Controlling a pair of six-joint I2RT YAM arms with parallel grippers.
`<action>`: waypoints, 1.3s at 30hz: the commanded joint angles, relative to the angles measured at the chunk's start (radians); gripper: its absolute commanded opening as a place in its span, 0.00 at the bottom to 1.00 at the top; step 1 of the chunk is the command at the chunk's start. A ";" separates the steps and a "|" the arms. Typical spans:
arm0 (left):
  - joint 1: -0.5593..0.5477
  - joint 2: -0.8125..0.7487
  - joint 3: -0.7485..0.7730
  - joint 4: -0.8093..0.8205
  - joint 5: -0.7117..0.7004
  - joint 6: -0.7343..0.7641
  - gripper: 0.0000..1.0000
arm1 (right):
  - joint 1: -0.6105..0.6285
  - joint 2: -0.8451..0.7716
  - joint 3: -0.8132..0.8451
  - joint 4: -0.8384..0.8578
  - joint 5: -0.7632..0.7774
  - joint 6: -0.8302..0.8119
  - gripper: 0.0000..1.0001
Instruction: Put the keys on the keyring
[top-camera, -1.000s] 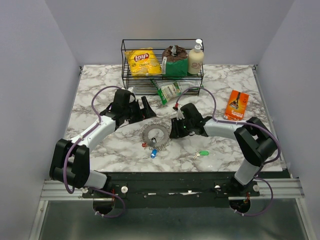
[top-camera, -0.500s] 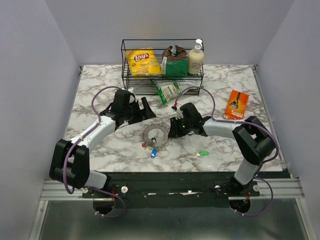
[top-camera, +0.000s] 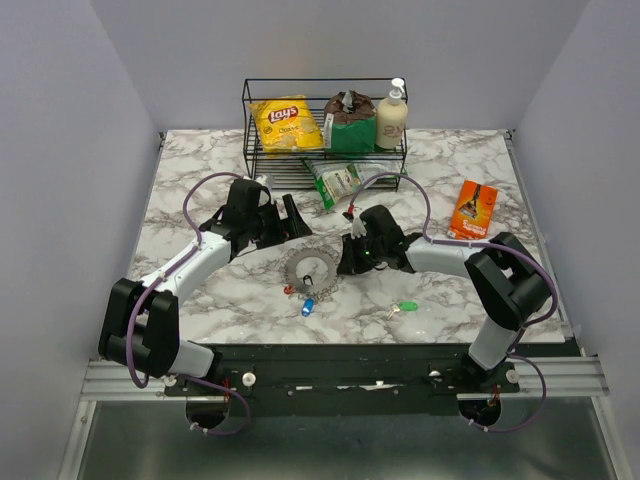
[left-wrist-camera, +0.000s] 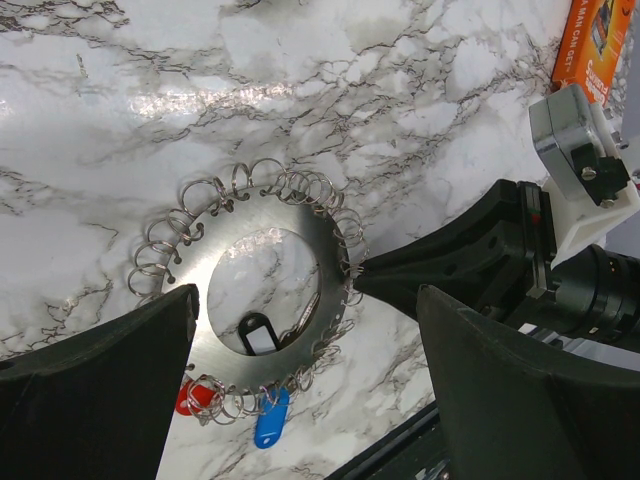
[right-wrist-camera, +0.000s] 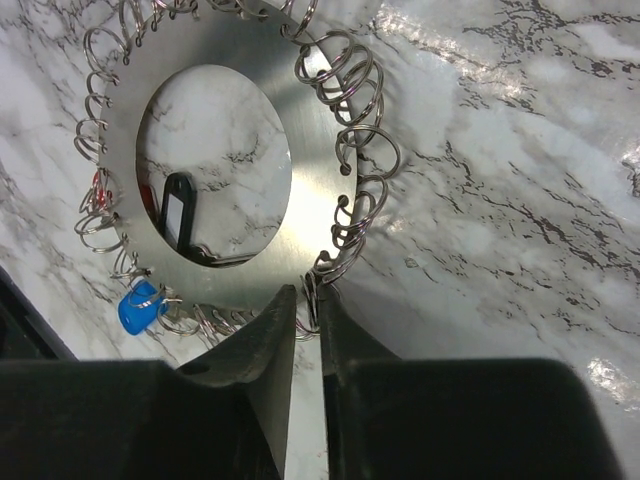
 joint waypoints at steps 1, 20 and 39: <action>0.000 -0.017 -0.008 -0.007 -0.001 0.016 0.99 | -0.004 -0.017 -0.013 0.010 -0.003 -0.012 0.18; 0.000 -0.067 -0.026 0.035 0.037 0.070 0.99 | -0.004 -0.126 -0.002 -0.059 -0.064 -0.129 0.01; 0.000 -0.276 -0.215 0.384 0.207 0.060 0.99 | -0.004 -0.302 0.024 -0.071 -0.311 -0.244 0.01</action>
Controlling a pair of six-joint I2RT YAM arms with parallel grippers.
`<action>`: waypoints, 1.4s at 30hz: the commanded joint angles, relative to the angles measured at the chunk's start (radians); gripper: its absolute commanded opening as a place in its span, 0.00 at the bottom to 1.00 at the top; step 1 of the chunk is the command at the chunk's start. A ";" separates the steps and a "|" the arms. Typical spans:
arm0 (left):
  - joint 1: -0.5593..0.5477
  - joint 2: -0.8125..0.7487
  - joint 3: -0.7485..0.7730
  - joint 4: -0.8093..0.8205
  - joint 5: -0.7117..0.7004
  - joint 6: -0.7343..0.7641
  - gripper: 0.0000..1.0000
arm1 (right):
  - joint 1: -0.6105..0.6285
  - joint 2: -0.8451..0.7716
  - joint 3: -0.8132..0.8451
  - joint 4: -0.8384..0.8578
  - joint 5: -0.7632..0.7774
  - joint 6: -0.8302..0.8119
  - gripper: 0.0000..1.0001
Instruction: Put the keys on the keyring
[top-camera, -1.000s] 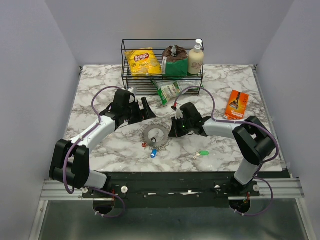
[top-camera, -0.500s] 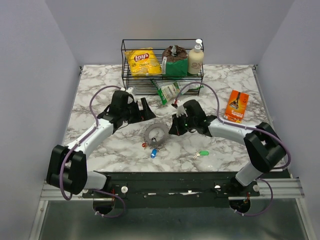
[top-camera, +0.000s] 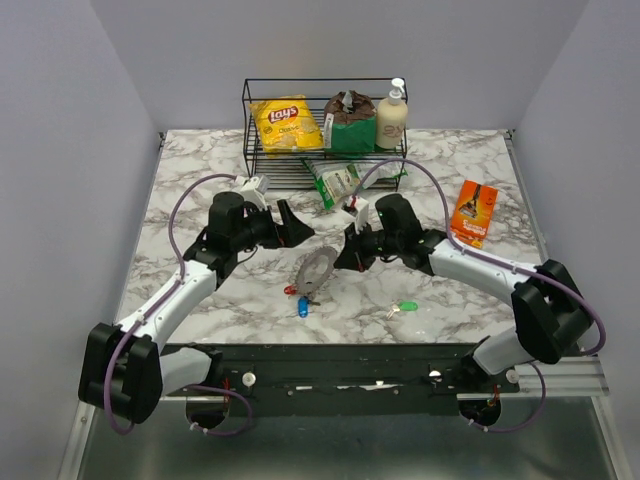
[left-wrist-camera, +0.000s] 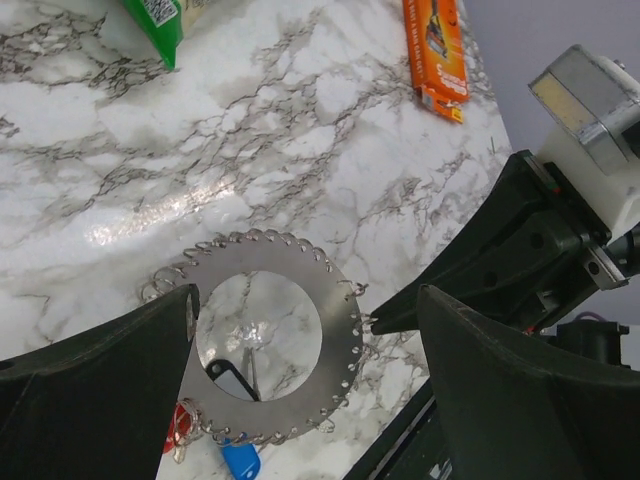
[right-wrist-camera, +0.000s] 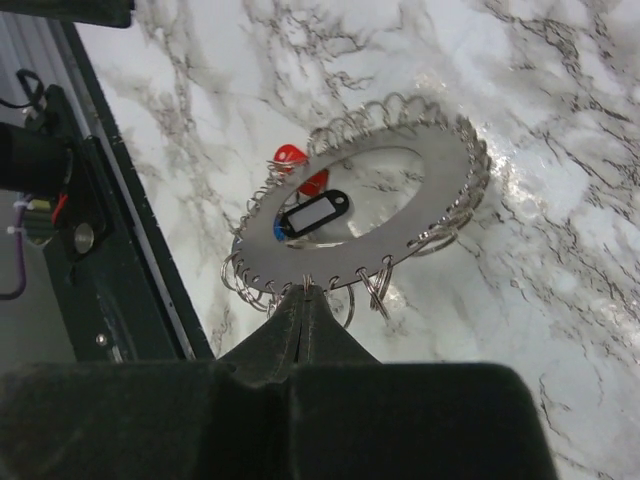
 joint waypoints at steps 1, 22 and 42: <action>0.000 -0.057 -0.049 0.148 0.091 0.004 0.98 | -0.004 -0.075 0.024 0.000 -0.104 -0.050 0.01; -0.046 -0.131 -0.178 0.457 0.243 -0.008 0.87 | -0.004 -0.198 -0.024 0.171 -0.213 -0.043 0.01; -0.105 -0.067 -0.236 0.859 0.480 -0.137 0.63 | -0.004 -0.362 -0.104 0.334 -0.211 0.015 0.01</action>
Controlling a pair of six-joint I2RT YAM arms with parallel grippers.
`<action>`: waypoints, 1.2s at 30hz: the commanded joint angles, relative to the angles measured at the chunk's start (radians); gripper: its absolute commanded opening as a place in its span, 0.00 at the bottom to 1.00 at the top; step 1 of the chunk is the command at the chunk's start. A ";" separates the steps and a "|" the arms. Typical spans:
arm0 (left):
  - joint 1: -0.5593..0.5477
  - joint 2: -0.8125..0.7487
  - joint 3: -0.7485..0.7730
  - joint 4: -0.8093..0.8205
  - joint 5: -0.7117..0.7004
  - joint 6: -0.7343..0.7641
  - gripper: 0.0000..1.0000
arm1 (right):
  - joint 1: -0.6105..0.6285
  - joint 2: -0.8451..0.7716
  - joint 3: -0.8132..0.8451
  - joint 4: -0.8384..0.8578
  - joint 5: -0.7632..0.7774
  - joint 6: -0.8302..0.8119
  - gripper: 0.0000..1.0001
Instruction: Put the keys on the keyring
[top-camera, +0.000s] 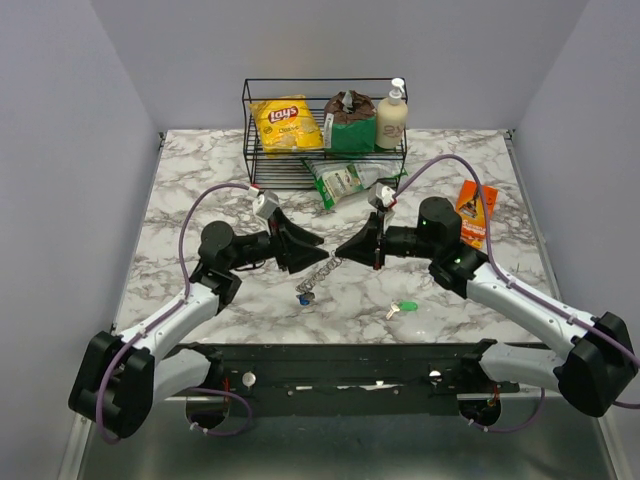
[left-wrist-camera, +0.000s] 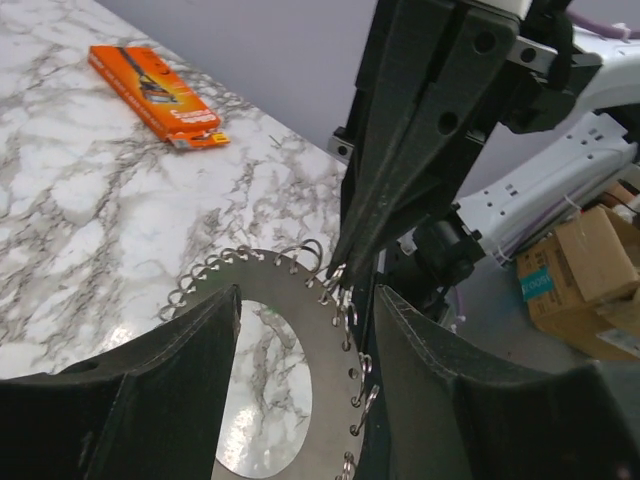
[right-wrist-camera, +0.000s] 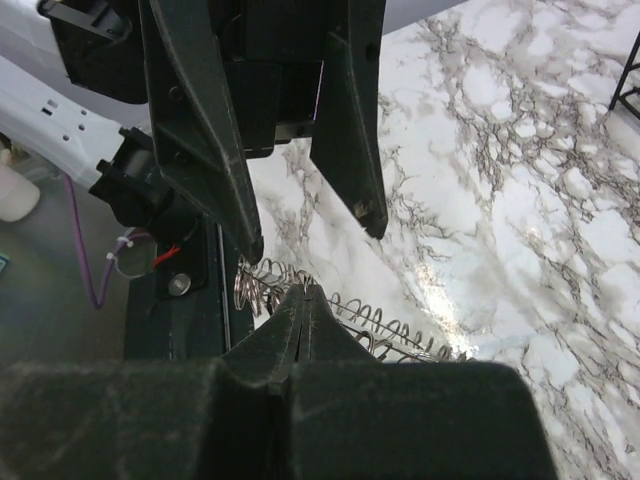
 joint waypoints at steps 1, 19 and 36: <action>-0.028 0.038 -0.013 0.174 0.119 -0.051 0.62 | -0.004 -0.020 -0.001 0.075 -0.040 0.017 0.01; -0.063 0.049 0.024 0.073 0.085 0.021 0.39 | -0.004 -0.032 -0.002 0.072 -0.058 0.021 0.01; -0.065 0.018 0.020 0.093 0.061 0.018 0.38 | -0.004 -0.035 -0.017 0.072 -0.081 0.025 0.01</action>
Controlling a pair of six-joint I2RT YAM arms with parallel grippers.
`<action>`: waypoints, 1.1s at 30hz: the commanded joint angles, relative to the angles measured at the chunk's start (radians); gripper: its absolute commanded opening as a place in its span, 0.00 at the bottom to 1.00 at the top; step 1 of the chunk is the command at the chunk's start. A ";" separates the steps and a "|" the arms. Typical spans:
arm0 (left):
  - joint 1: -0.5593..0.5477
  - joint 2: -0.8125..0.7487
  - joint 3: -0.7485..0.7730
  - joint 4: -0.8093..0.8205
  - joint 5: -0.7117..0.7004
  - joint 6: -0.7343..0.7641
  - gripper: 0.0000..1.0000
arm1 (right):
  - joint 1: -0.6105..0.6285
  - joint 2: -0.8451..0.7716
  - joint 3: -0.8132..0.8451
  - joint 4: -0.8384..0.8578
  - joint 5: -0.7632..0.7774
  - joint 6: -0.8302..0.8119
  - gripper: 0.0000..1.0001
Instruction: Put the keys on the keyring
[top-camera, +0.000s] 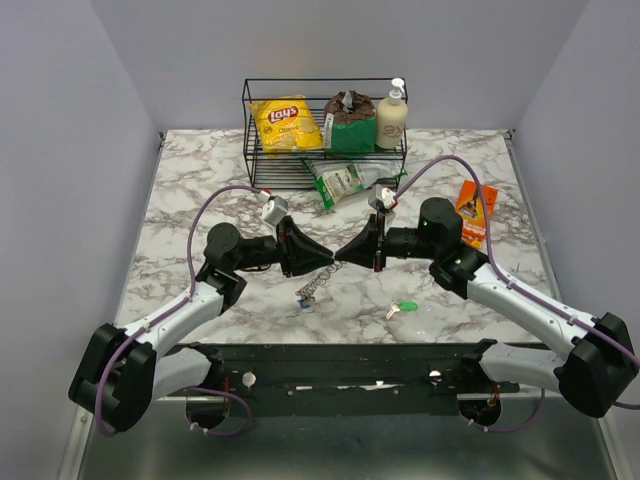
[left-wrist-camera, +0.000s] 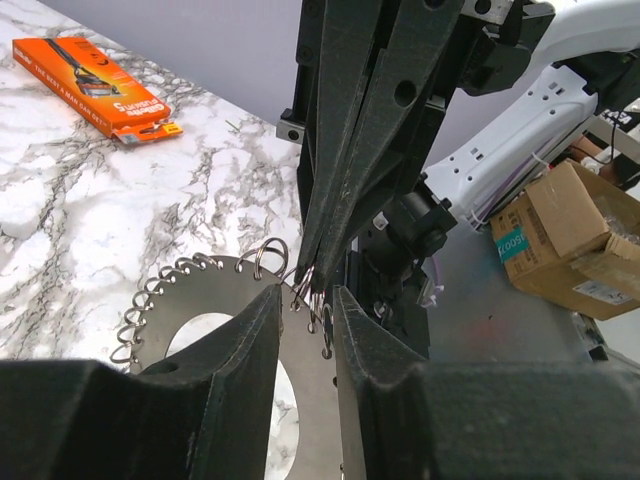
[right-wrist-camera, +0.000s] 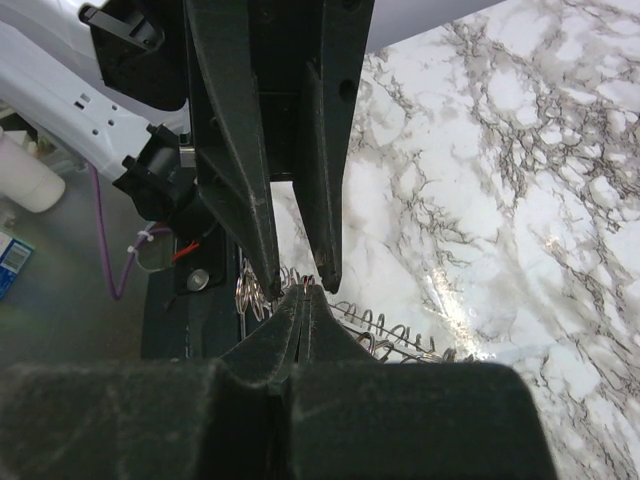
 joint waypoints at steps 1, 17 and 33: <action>-0.006 -0.022 0.019 0.020 -0.018 0.002 0.42 | -0.003 -0.033 -0.014 0.052 -0.031 0.007 0.01; -0.006 0.030 0.030 0.066 -0.015 -0.017 0.32 | -0.003 -0.031 -0.008 0.039 -0.042 0.007 0.01; -0.006 0.050 0.022 0.144 -0.039 -0.063 0.00 | -0.004 -0.016 0.003 0.036 -0.054 0.007 0.01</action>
